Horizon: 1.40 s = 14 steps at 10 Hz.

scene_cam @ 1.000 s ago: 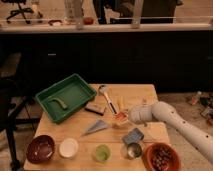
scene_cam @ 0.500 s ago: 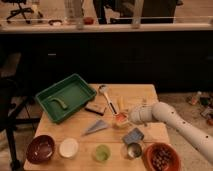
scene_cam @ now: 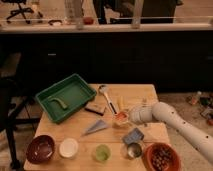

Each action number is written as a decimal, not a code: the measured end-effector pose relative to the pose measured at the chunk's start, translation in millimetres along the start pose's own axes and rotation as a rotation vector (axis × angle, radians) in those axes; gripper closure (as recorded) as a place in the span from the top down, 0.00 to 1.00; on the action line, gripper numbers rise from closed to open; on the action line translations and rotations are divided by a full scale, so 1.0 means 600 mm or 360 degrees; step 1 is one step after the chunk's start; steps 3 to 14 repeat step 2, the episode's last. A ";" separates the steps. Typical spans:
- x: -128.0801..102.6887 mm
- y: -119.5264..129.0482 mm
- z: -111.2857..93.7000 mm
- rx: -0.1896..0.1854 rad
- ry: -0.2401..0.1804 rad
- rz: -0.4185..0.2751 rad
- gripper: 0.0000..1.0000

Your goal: Place apple in table surface

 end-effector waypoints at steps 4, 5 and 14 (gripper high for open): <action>0.000 0.000 0.000 0.0000 0.0000 0.0000 0.80; 0.000 0.000 0.000 0.0000 0.0000 0.0000 0.80; 0.000 0.000 0.000 0.0000 0.0000 0.0000 0.80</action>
